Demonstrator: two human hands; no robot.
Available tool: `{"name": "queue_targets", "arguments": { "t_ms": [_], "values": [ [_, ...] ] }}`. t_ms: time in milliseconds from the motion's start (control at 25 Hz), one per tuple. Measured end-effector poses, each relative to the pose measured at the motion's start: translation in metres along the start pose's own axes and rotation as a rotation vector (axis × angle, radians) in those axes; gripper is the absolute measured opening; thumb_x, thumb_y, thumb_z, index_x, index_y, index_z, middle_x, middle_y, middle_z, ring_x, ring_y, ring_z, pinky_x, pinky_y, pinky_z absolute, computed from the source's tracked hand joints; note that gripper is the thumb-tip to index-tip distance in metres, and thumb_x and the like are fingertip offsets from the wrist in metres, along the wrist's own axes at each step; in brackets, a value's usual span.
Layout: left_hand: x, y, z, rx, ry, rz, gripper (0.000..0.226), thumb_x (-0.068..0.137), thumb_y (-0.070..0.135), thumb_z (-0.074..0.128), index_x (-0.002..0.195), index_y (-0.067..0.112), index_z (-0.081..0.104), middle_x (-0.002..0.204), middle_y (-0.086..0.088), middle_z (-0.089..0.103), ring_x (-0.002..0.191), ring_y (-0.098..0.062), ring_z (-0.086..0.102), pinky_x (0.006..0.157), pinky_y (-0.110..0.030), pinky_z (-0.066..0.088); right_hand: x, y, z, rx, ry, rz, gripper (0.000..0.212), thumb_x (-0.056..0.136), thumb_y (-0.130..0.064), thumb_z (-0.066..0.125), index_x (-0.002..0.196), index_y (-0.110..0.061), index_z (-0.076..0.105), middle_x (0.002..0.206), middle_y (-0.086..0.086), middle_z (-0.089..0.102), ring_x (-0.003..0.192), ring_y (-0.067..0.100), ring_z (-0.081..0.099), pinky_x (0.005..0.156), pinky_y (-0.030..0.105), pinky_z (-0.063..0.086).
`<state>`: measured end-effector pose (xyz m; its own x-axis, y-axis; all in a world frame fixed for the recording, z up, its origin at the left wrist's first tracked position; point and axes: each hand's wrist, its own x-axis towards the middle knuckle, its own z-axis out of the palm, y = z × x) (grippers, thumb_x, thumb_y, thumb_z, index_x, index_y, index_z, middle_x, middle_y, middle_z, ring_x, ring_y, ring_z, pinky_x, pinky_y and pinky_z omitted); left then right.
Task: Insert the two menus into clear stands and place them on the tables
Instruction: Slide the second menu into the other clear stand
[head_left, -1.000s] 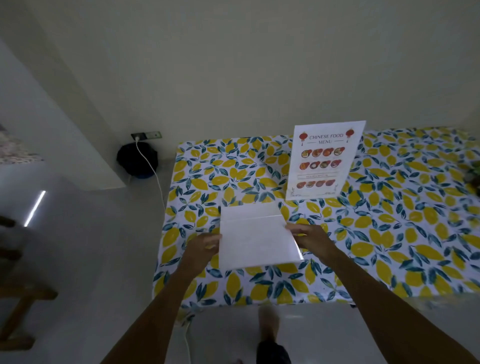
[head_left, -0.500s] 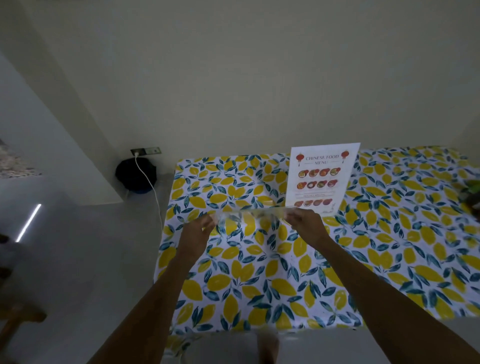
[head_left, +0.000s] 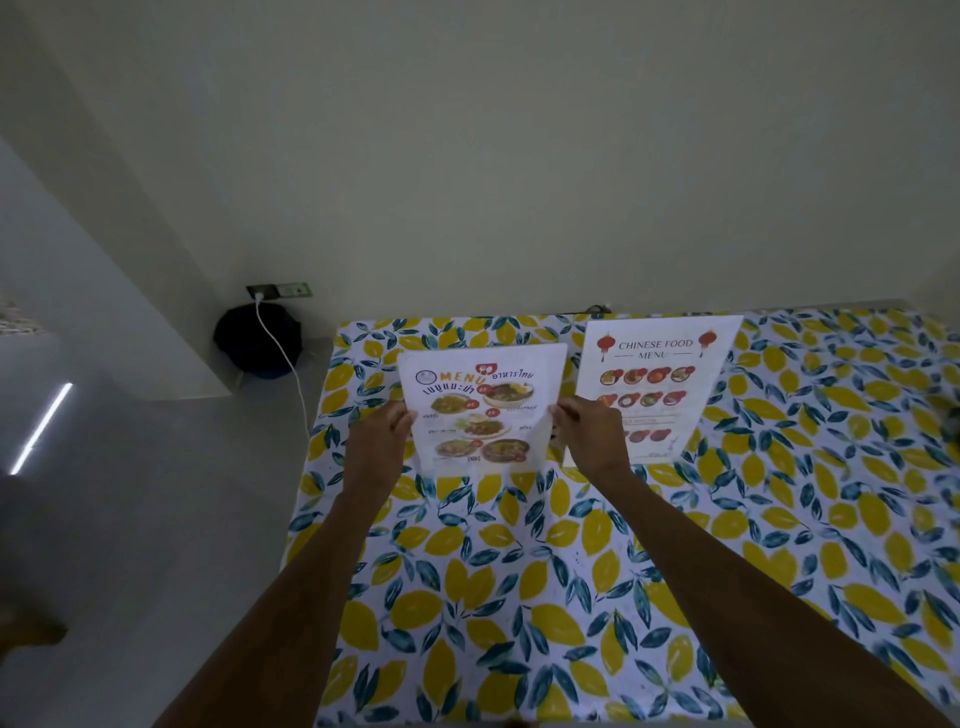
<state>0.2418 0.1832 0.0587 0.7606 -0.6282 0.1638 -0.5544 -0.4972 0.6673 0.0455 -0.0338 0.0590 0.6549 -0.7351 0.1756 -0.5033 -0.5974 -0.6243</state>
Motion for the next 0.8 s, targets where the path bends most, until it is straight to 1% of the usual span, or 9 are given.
{"name": "queue_targets", "arguments": {
  "t_ms": [80,160,320,480,560,640,800],
  "values": [
    [0.006,-0.003,0.004,0.022,0.012,-0.018,0.022,0.097,0.026,0.053,0.084,0.011,0.062,0.078,-0.008,0.069,0.065,-0.022,0.060,0.060,-0.039,0.045,0.006,0.000,0.004,0.006,0.018,0.023,0.027,0.094,-0.023,0.059,0.075,-0.007,0.070,0.061,0.013,0.069,0.052,0.021,0.056,0.053,0.033,0.043],
    [0.012,-0.004,0.006,0.043,0.019,-0.035,0.021,0.097,0.024,0.054,0.089,0.009,0.067,0.082,-0.008,0.072,0.066,-0.018,0.058,0.060,-0.037,0.044,0.009,0.000,0.007,-0.004,0.016,0.046,0.027,0.094,-0.023,0.060,0.074,-0.008,0.071,0.060,0.013,0.069,0.051,0.022,0.058,0.053,0.033,0.044],
    [0.021,-0.007,0.009,0.084,0.004,-0.023,0.022,0.097,0.023,0.054,0.085,0.008,0.065,0.078,-0.010,0.072,0.060,-0.016,0.054,0.053,-0.031,0.034,0.012,0.001,0.013,-0.015,0.033,0.077,0.020,0.093,-0.020,0.061,0.085,-0.009,0.076,0.068,0.012,0.074,0.053,0.017,0.056,0.053,0.026,0.037],
    [0.025,-0.008,0.010,0.114,-0.008,-0.009,0.025,0.097,0.023,0.054,0.078,0.008,0.063,0.073,-0.009,0.069,0.057,-0.017,0.052,0.049,-0.029,0.031,0.016,0.002,0.016,-0.009,0.032,0.113,0.020,0.093,-0.021,0.061,0.091,-0.009,0.077,0.072,0.011,0.075,0.056,0.018,0.057,0.055,0.025,0.039],
    [0.025,-0.009,0.012,0.118,-0.017,-0.012,0.026,0.097,0.022,0.054,0.078,0.007,0.064,0.073,-0.010,0.069,0.058,-0.018,0.053,0.050,-0.029,0.033,0.018,0.004,0.017,-0.009,0.021,0.119,0.021,0.093,-0.021,0.061,0.088,-0.009,0.077,0.070,0.011,0.074,0.055,0.017,0.055,0.054,0.025,0.037],
    [0.026,-0.008,0.012,0.122,-0.021,-0.028,0.027,0.097,0.021,0.054,0.078,0.005,0.064,0.073,-0.011,0.070,0.060,-0.021,0.056,0.054,-0.034,0.037,0.021,0.003,0.017,-0.024,0.000,0.118,0.022,0.094,-0.021,0.059,0.085,-0.010,0.076,0.070,0.012,0.073,0.055,0.020,0.057,0.053,0.026,0.036],
    [0.025,-0.005,0.012,0.134,-0.029,-0.034,0.025,0.097,0.018,0.054,0.082,0.002,0.066,0.076,-0.014,0.070,0.064,-0.027,0.062,0.056,-0.037,0.042,0.024,0.004,0.018,-0.007,-0.022,0.148,0.021,0.094,-0.022,0.058,0.090,-0.011,0.076,0.077,0.012,0.075,0.064,0.025,0.065,0.056,0.026,0.041]
  ]
}}
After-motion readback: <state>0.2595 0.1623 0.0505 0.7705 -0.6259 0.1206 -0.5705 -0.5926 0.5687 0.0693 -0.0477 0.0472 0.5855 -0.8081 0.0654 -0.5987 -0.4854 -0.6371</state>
